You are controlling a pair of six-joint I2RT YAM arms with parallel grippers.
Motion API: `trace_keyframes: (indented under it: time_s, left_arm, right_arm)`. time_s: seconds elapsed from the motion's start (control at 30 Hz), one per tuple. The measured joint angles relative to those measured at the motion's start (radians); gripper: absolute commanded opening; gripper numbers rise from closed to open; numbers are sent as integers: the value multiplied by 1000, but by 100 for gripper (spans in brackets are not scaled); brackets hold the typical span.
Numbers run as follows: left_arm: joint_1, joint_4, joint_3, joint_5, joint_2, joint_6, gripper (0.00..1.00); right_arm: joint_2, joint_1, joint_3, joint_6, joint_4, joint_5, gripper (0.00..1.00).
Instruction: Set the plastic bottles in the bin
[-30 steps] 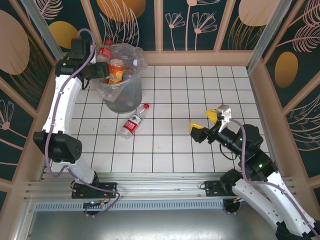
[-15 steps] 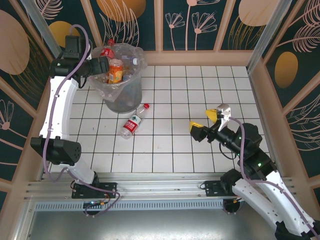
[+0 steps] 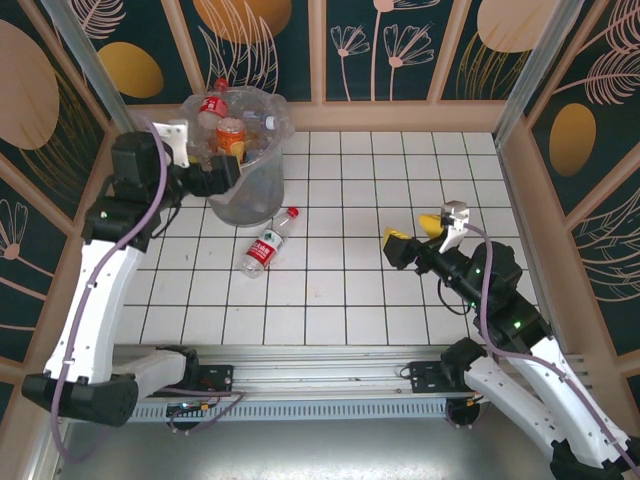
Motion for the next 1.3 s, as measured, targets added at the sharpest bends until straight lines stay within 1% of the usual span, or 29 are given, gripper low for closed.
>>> trace_keyframes:
  time_s: [0.07, 0.17, 0.3, 0.43, 0.53, 0.63, 0.8, 0.9, 1.0, 1.2, 1.3]
  left_arm:
    - [-46, 14, -57, 12, -40, 7, 99]
    - [-89, 22, -134, 6, -86, 8, 99]
    - [-148, 5, -203, -50, -103, 7, 99]
    - [-248, -22, -272, -107, -89, 6, 98]
    - [-326, -38, -316, -156, -53, 6, 98]
    - [-367, -44, -344, -206, 8, 5, 99]
    - [-387, -24, -398, -262, 106, -5, 98]
    - [-387, 2, -423, -285, 164, -13, 97]
    - [-387, 34, -452, -307, 220, -22, 91]
    - [-387, 71, -469, -383, 338, -28, 90]
    - [-387, 89, -469, -419, 376, -28, 89]
  right_arm:
    - [0, 0, 0, -3, 5, -20, 99]
    - [0, -1, 0, -11, 8, -47, 99]
    - [1, -2, 0, -27, 8, -77, 99]
    - [12, -3, 2, -37, 7, -100, 99]
    - [30, -3, 4, -55, 0, -146, 99]
    - [43, -4, 8, -72, -8, -203, 99]
    - [19, -4, 6, -108, -10, -266, 99]
    - [-7, -4, 5, -137, -6, -348, 99]
    - [-12, -4, 5, -158, -4, -438, 99]
    - [-11, -4, 0, -169, -3, -571, 99]
    - [-11, -4, 0, -169, -1, -612, 99]
